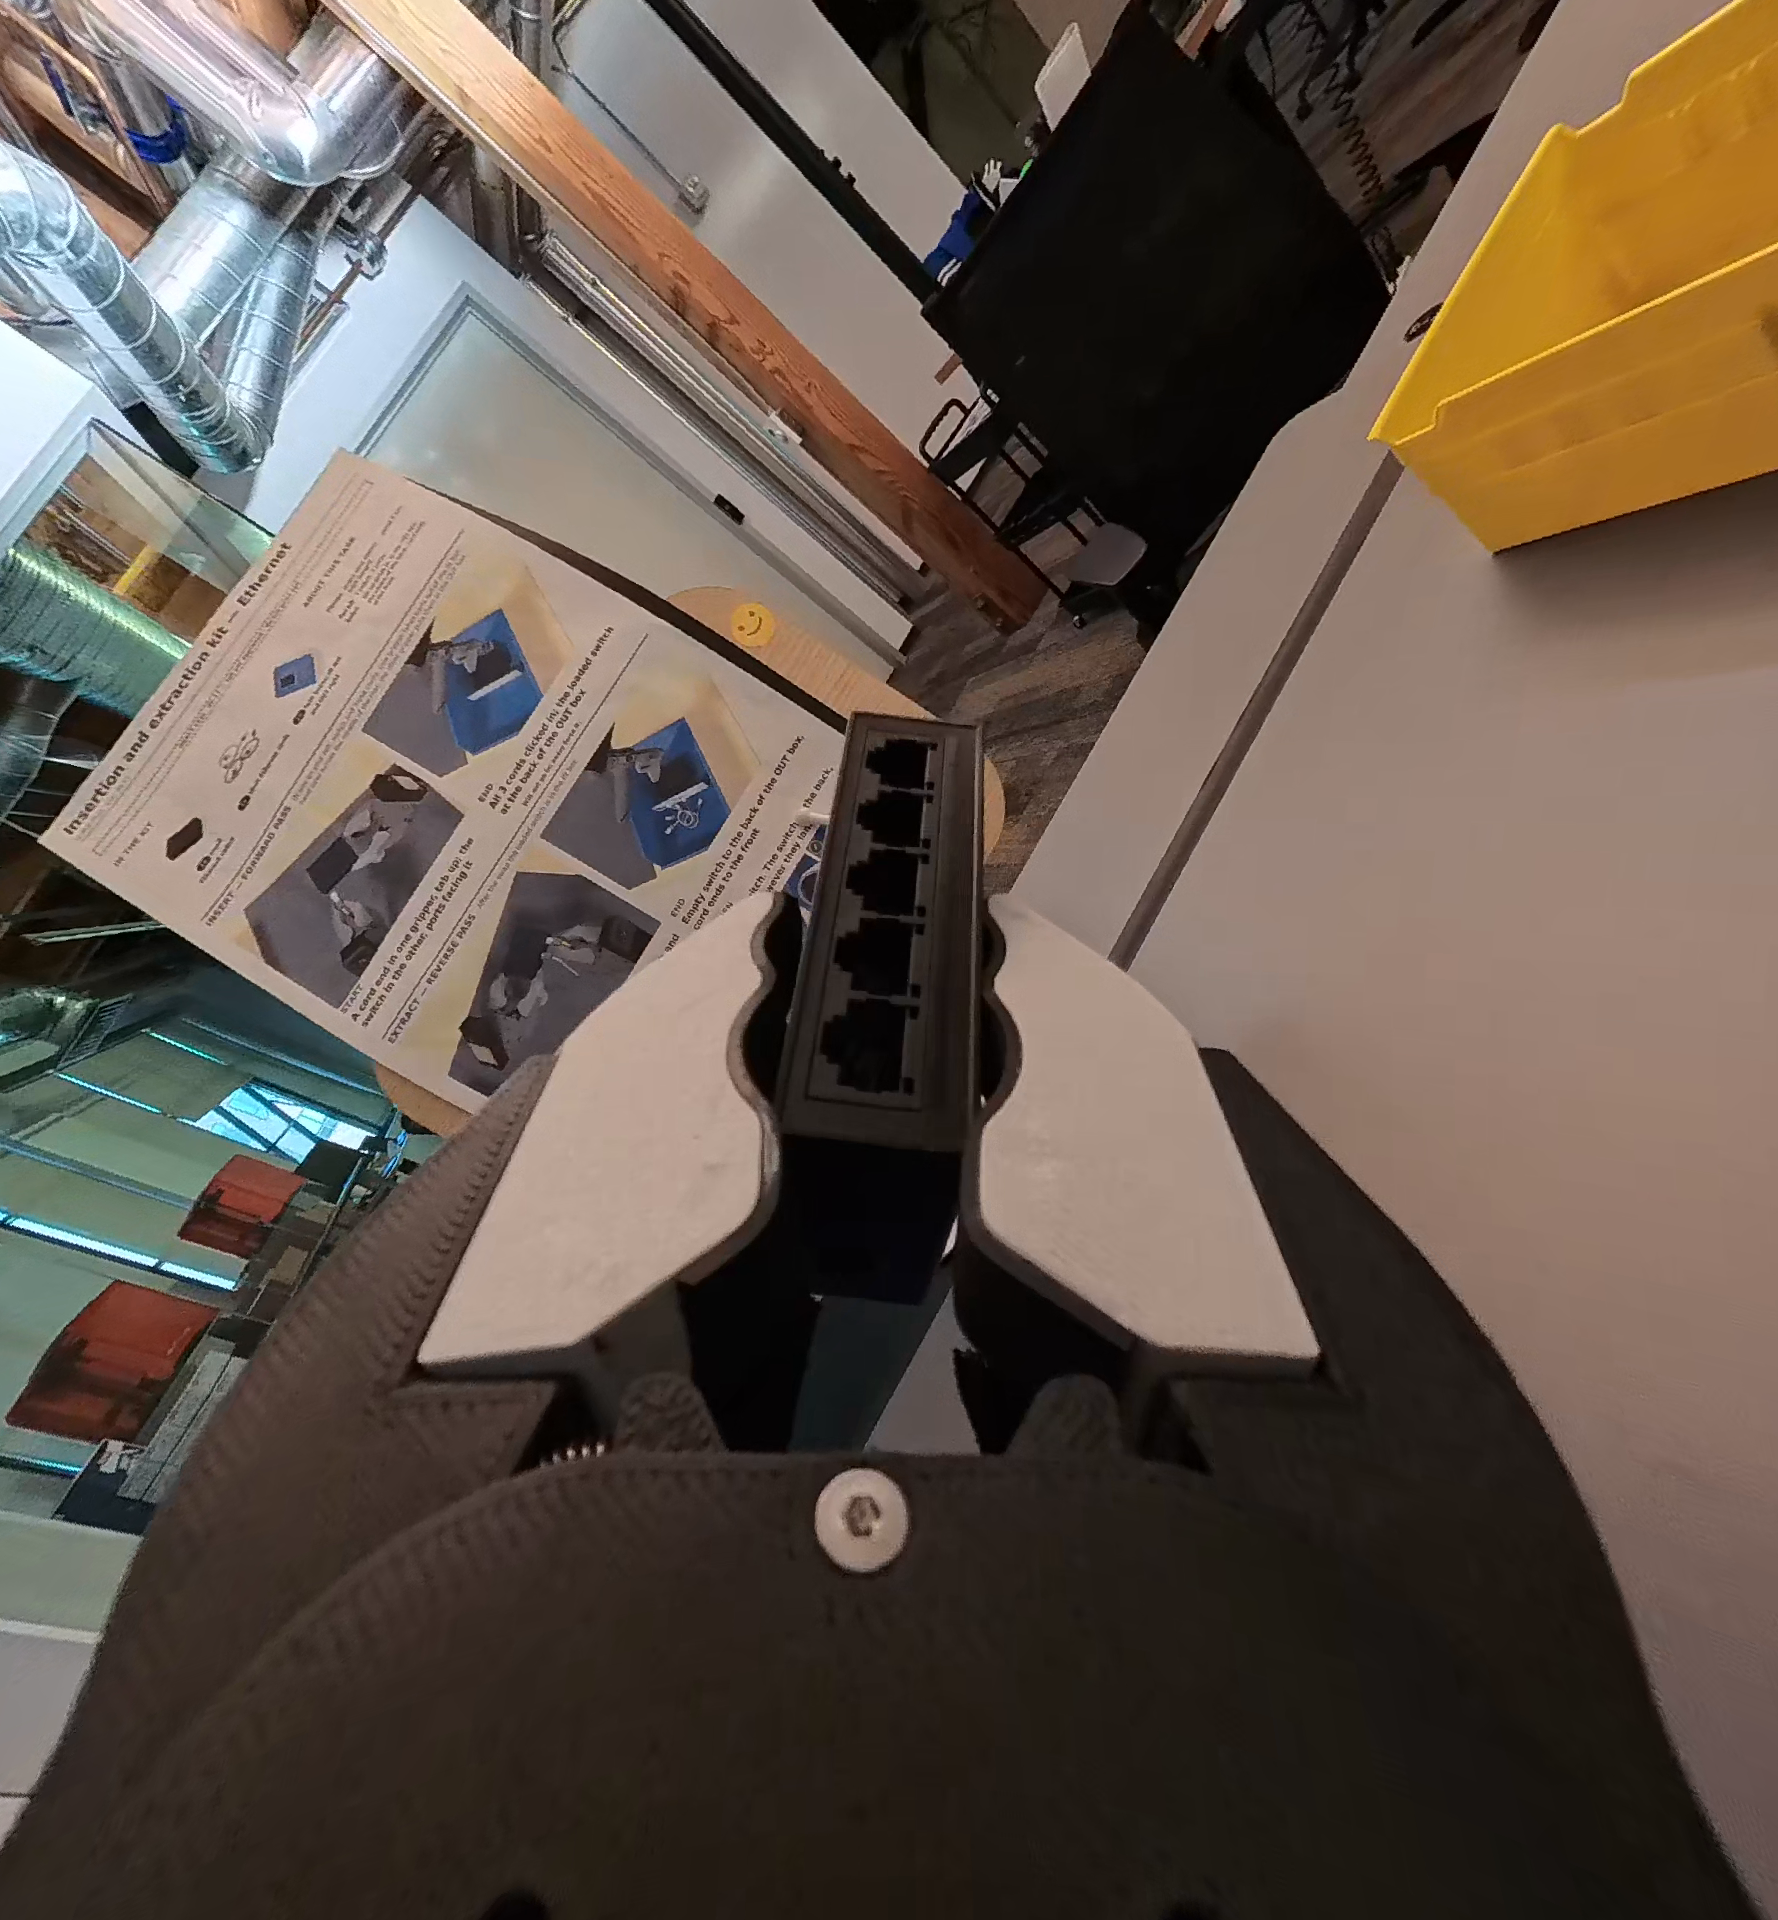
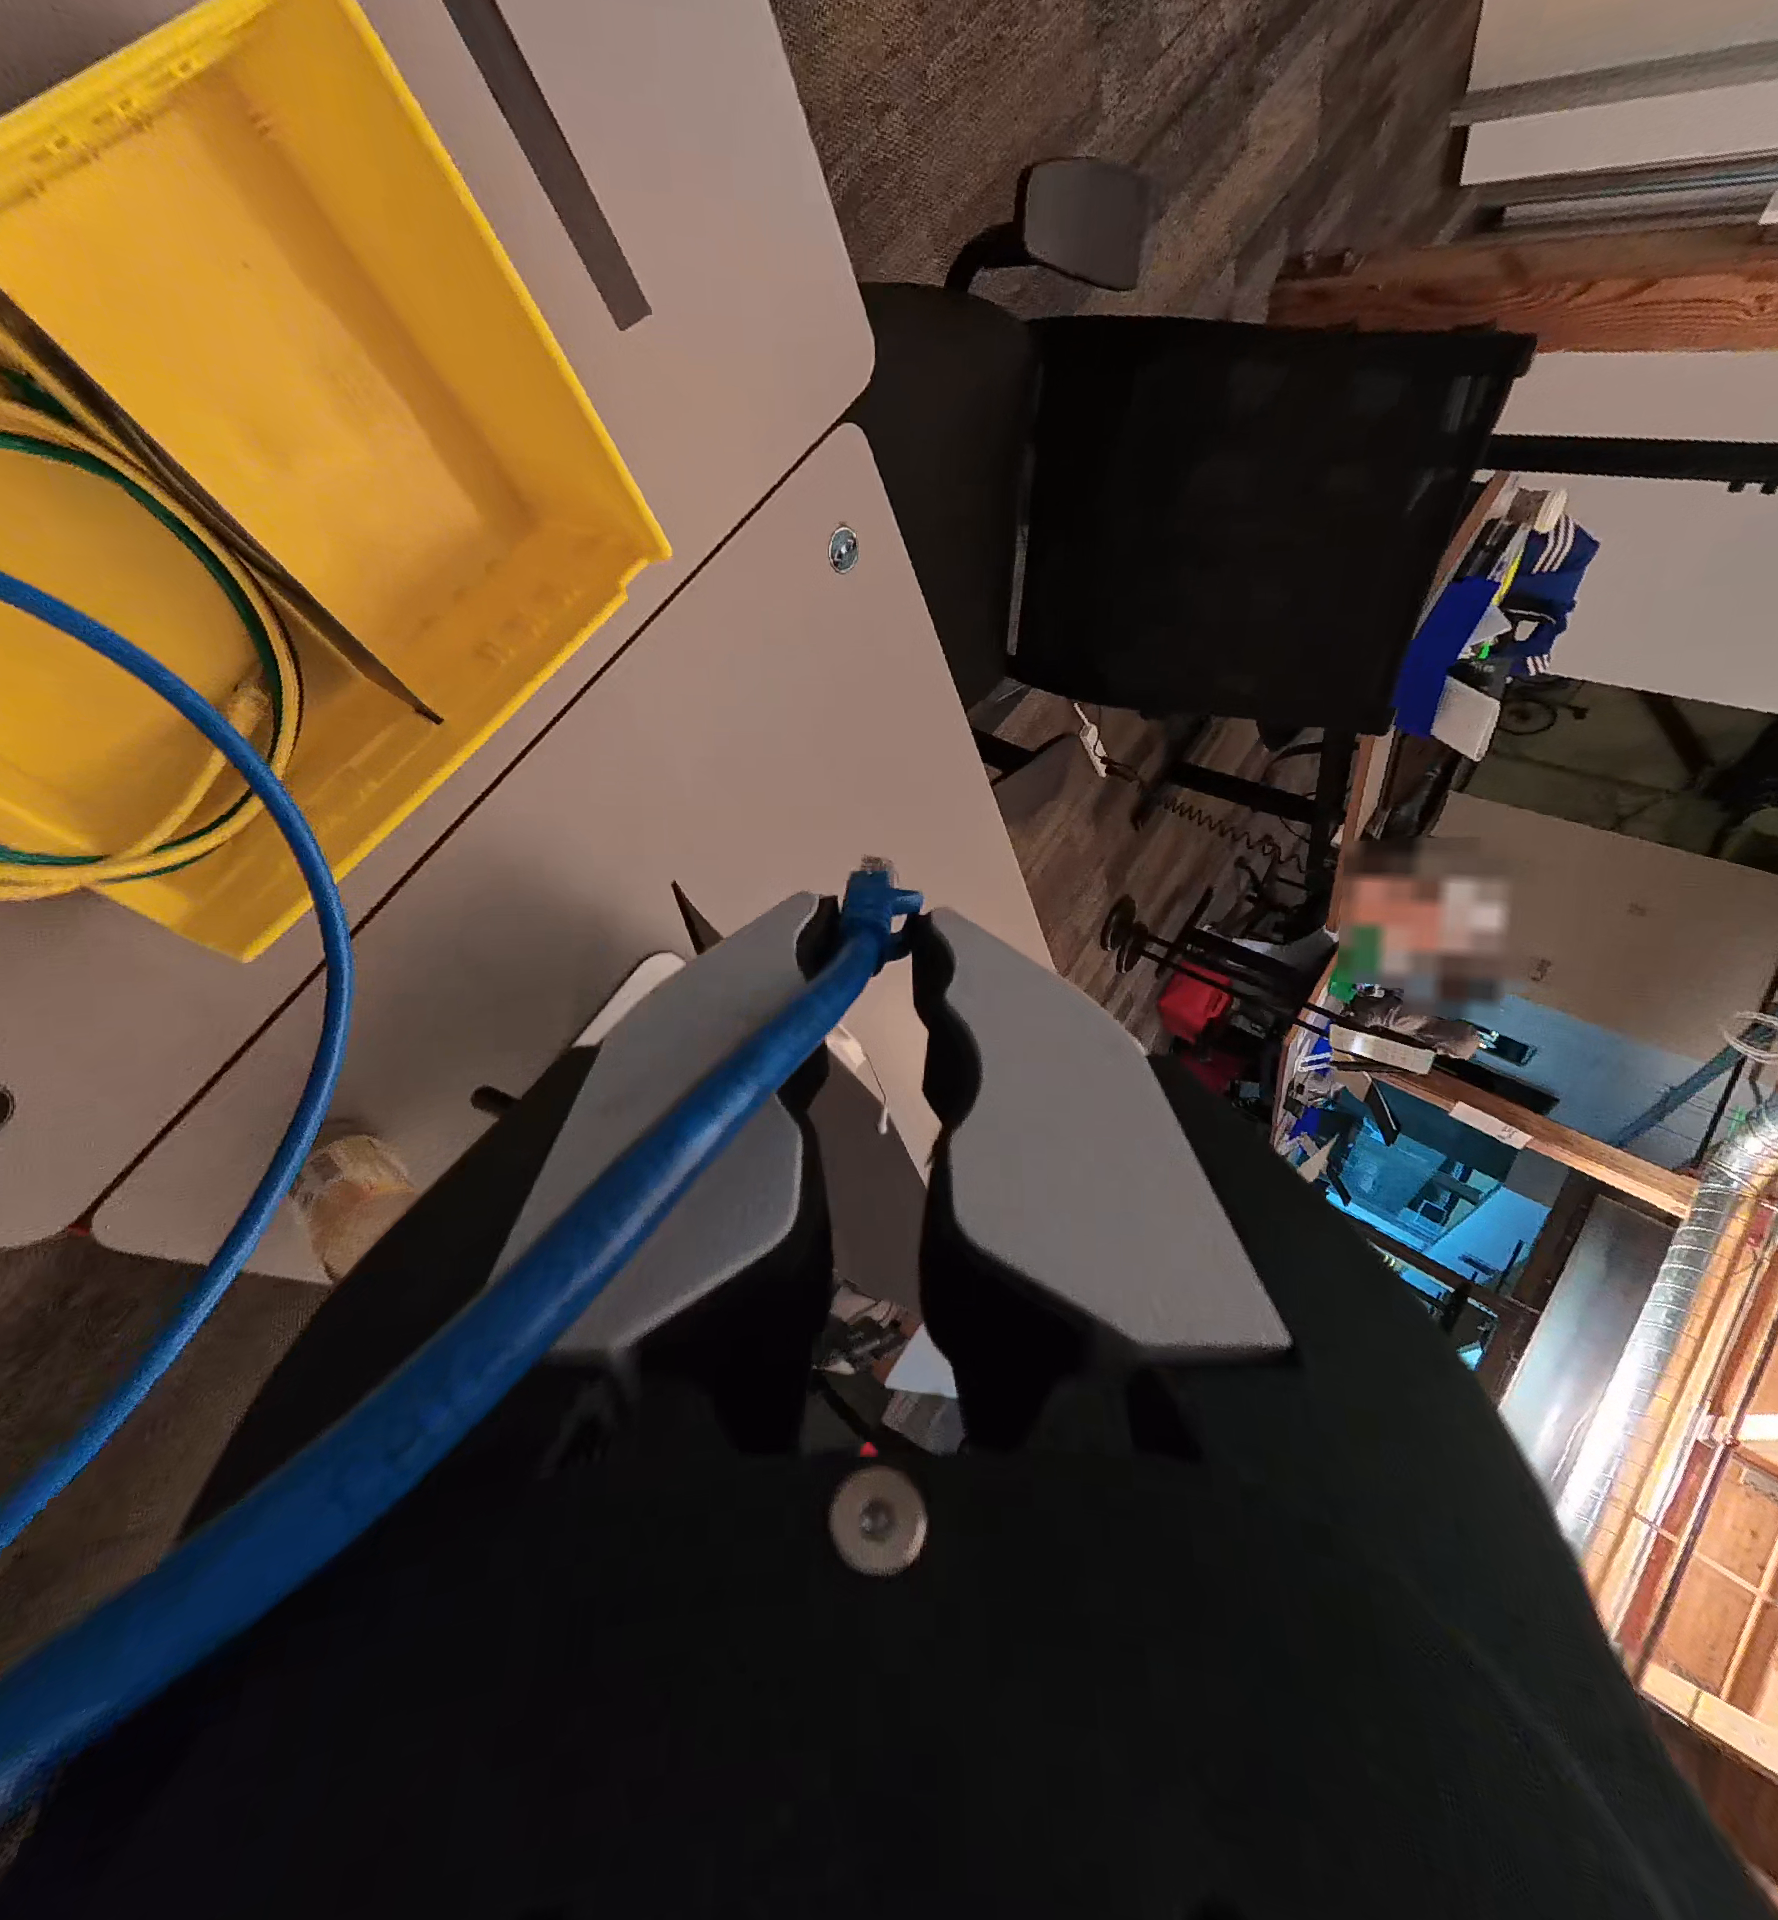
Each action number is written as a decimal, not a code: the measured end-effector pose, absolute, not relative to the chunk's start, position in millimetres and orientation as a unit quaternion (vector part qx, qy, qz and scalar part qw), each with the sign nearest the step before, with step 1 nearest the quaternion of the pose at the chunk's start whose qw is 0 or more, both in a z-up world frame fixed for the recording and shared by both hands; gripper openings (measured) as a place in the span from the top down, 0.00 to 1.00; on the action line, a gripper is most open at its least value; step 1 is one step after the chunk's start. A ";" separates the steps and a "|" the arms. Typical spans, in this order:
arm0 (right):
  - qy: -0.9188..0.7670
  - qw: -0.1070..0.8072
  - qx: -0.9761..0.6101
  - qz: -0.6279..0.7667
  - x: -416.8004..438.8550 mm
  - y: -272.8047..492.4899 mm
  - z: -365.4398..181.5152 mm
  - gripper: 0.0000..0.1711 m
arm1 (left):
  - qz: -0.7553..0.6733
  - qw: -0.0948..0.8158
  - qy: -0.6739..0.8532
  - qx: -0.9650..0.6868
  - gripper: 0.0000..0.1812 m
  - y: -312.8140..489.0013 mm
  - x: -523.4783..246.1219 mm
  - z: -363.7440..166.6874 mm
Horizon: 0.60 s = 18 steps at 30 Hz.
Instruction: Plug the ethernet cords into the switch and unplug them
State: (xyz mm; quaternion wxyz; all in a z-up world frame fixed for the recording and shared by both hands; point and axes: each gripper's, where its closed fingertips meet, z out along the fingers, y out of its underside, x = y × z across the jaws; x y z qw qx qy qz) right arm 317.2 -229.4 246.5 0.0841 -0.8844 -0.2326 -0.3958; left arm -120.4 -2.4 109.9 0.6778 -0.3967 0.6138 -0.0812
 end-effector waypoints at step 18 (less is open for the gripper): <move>-0.207 -0.039 -0.899 -0.383 325.0 -262.2 271.1 0.90 | -0.076 0.676 0.611 -0.405 0.83 5.0 -123.0 109.1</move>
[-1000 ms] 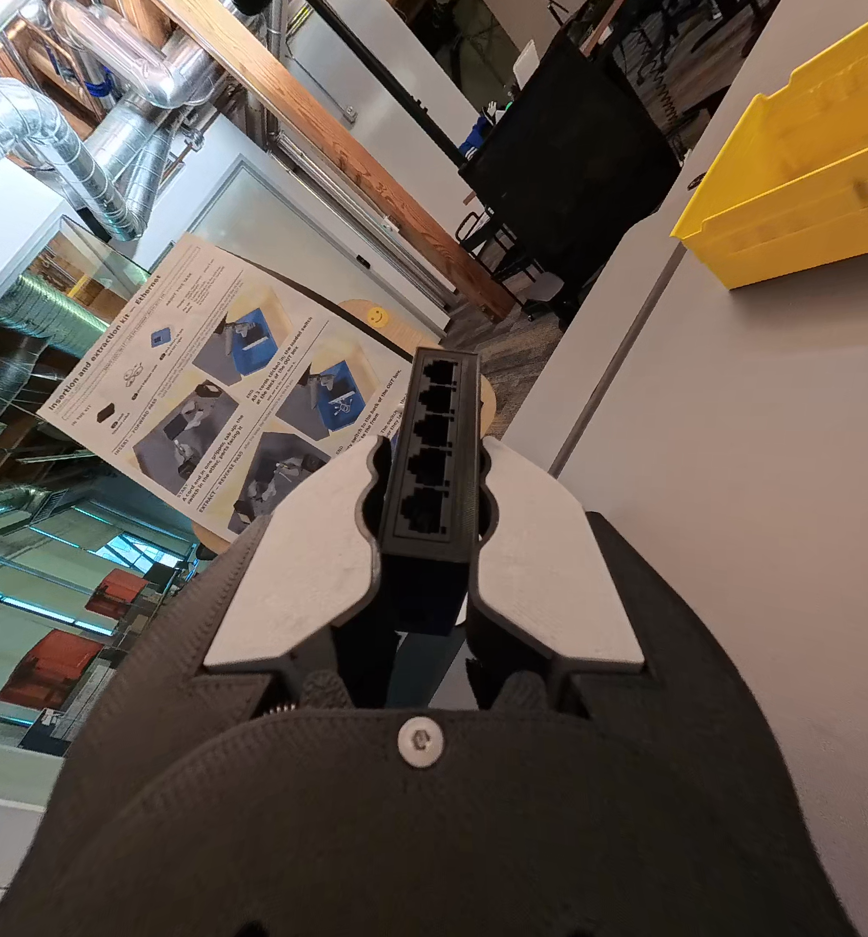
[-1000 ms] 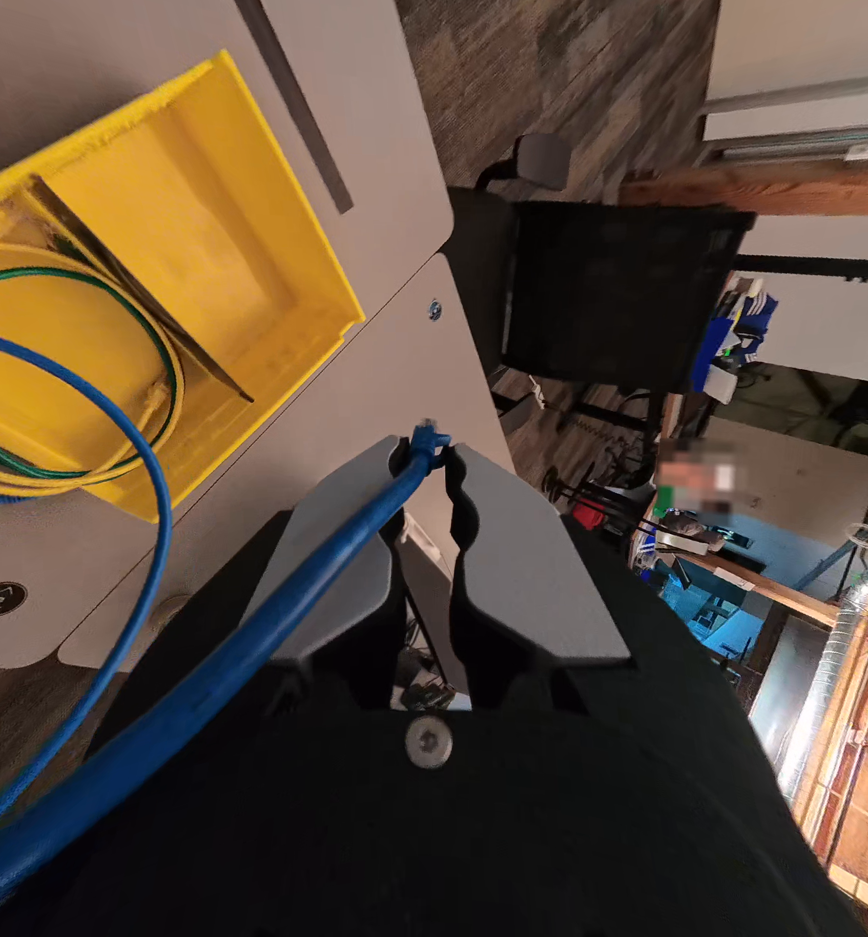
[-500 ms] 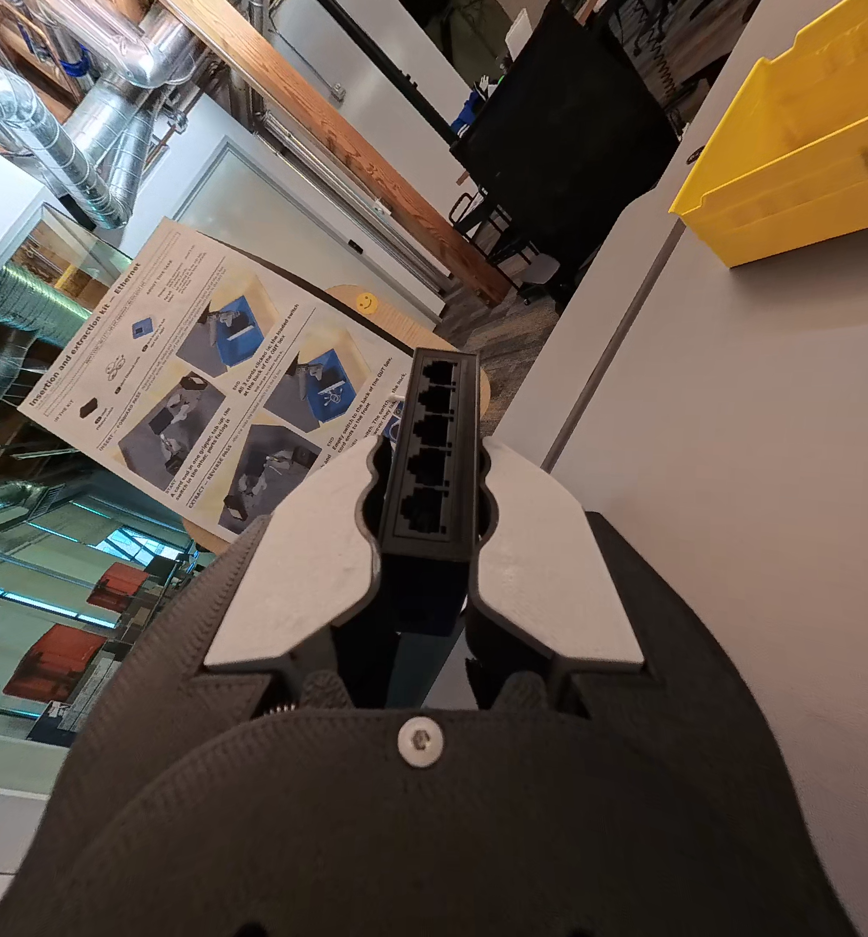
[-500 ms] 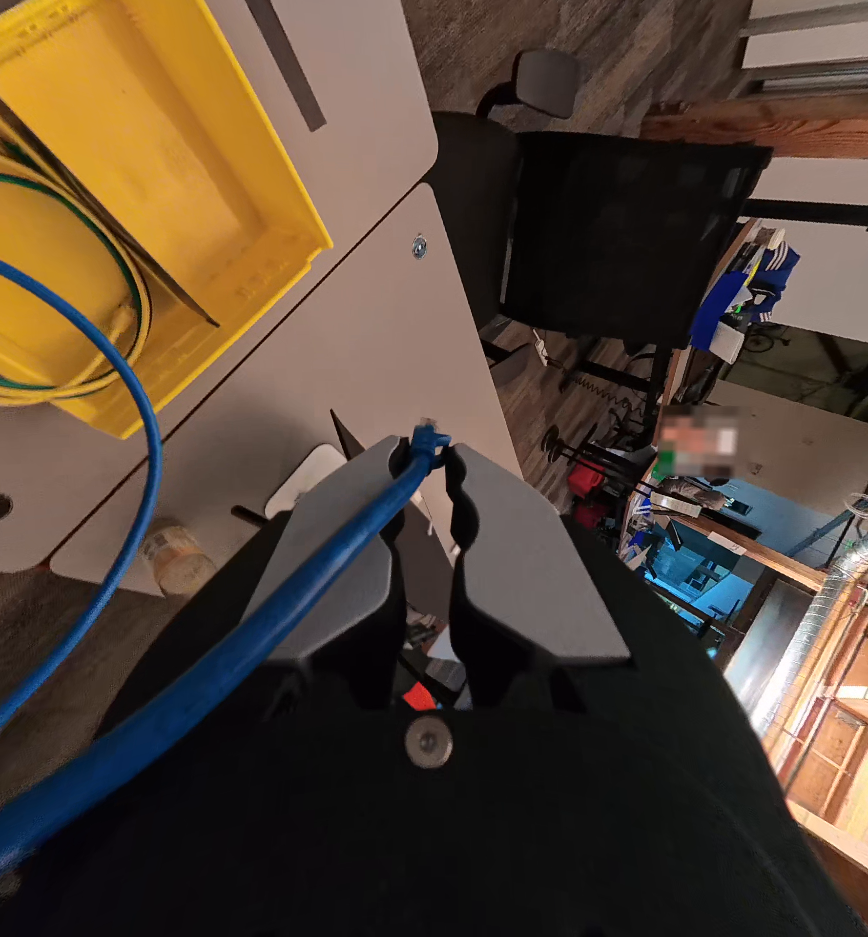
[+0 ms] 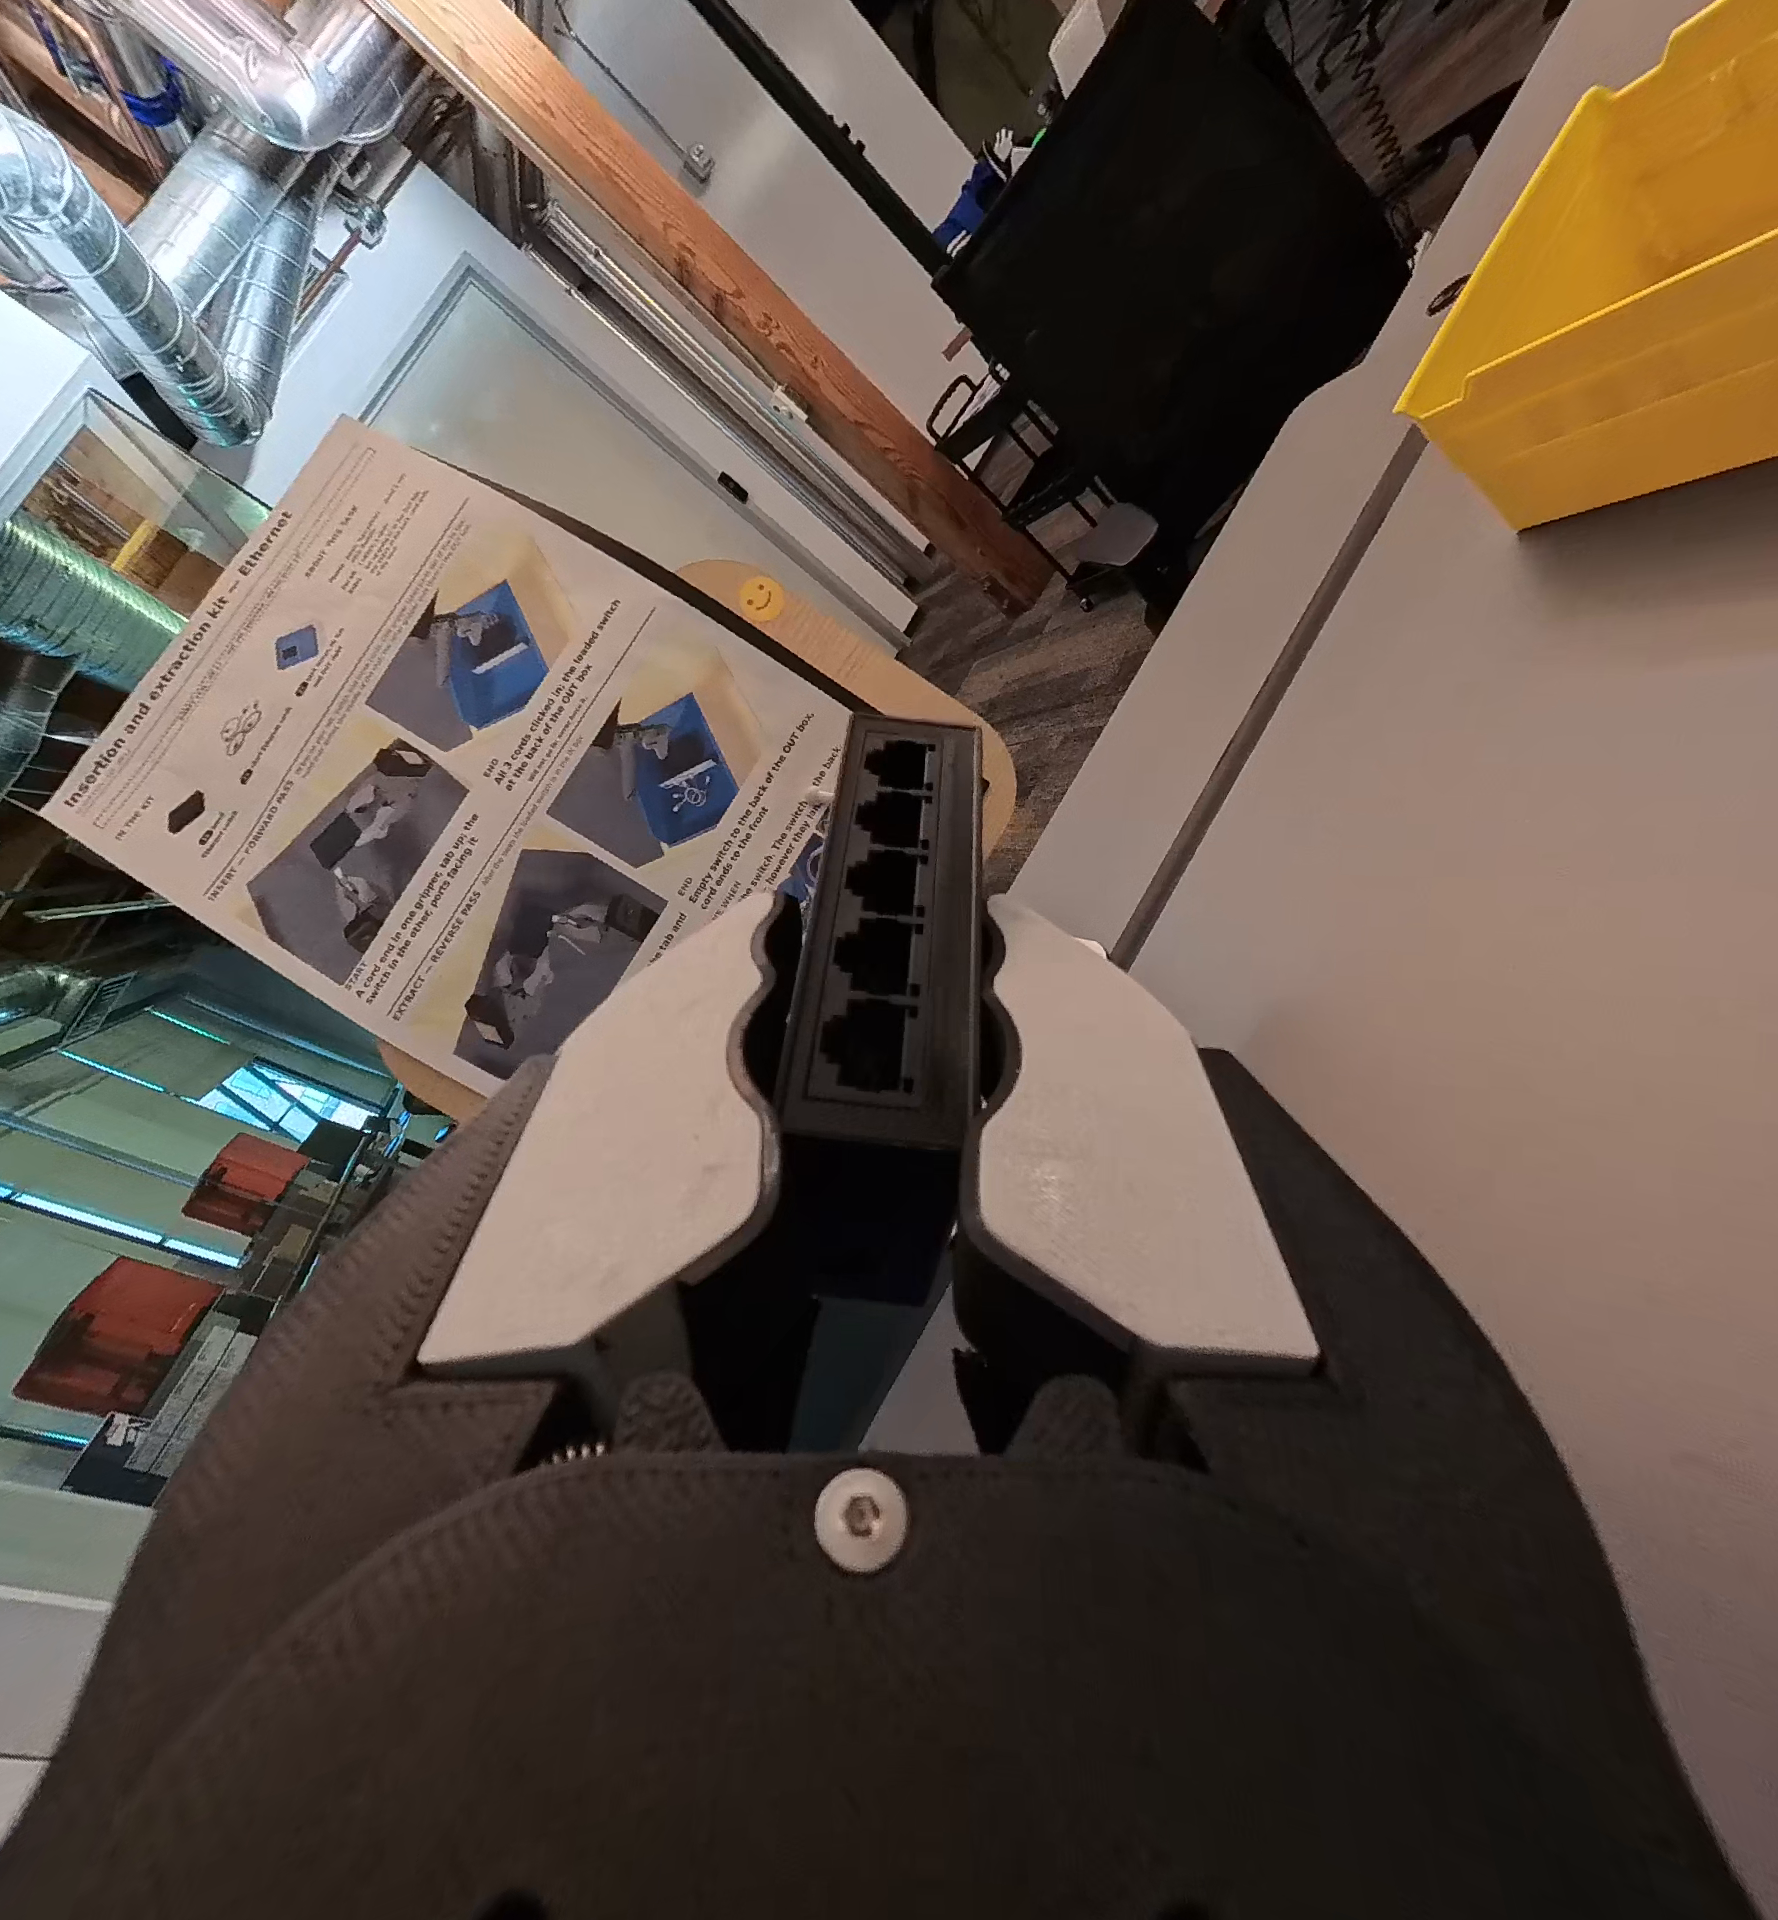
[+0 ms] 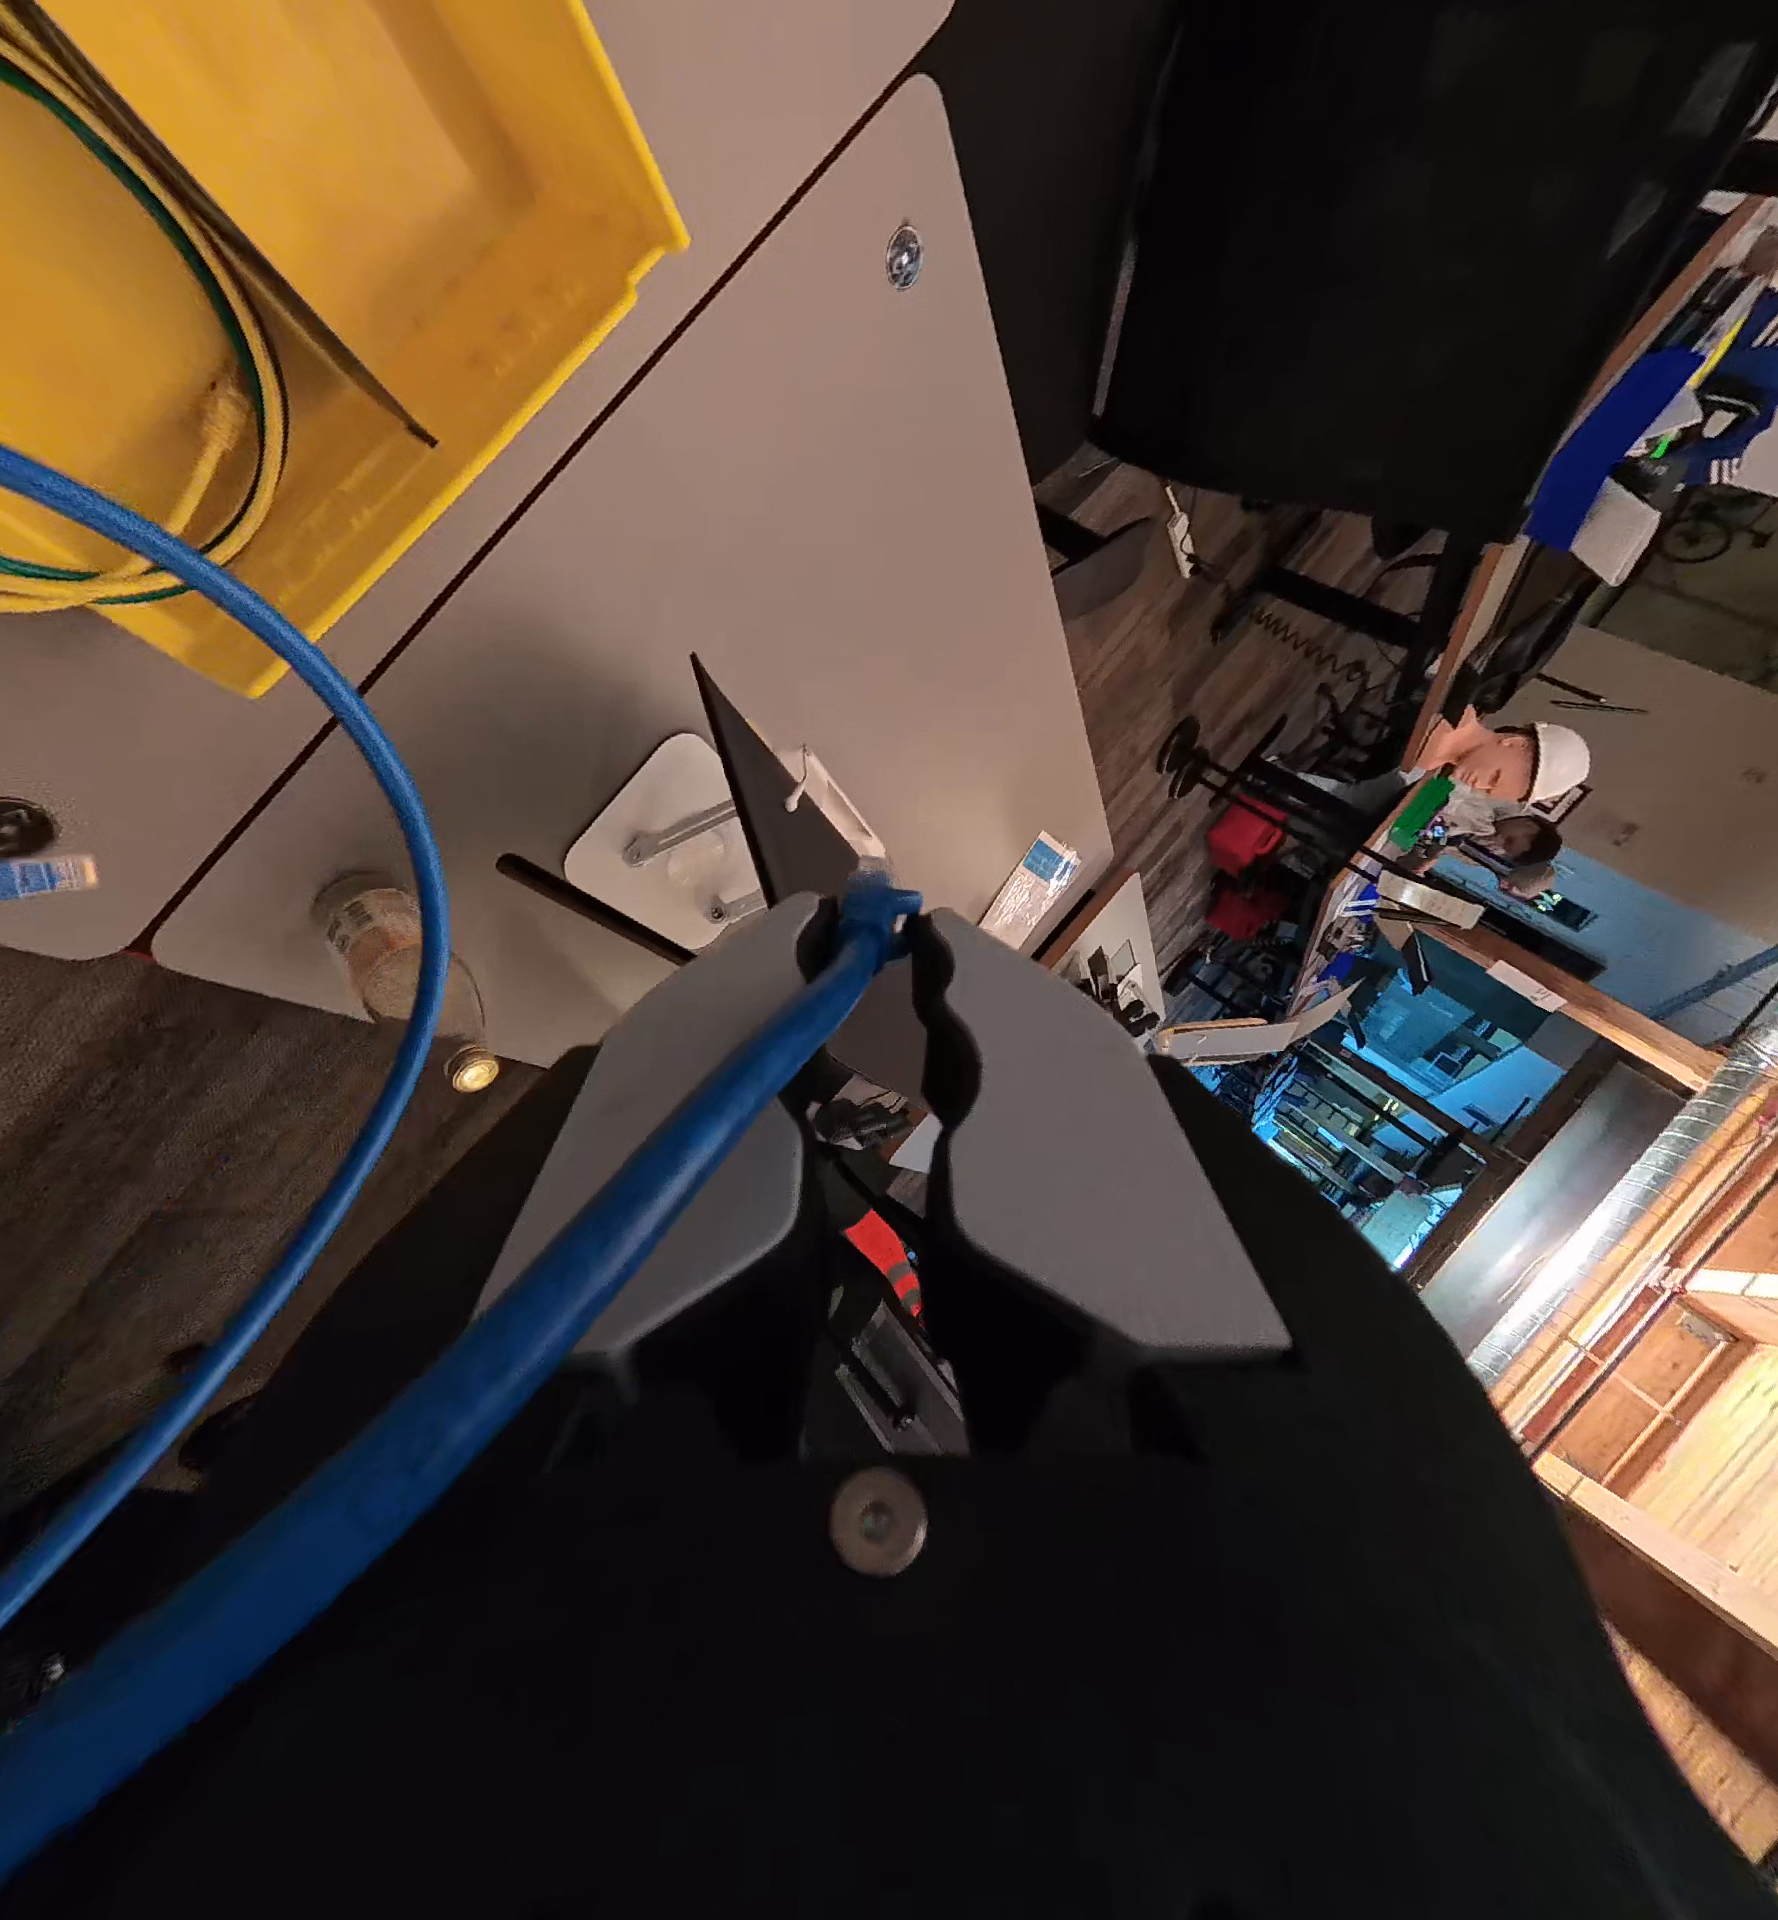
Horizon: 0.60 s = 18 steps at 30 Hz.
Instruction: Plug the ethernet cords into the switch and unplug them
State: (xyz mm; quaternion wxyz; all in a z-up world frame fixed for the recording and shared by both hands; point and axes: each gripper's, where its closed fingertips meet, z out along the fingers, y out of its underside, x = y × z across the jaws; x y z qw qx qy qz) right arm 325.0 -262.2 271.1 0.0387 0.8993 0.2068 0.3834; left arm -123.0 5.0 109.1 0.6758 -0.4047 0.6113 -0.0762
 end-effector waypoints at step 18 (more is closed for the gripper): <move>0.222 0.013 0.914 0.341 346.4 -231.0 164.8 0.91 | -0.065 0.679 0.609 -0.405 0.83 9.4 -126.8 111.0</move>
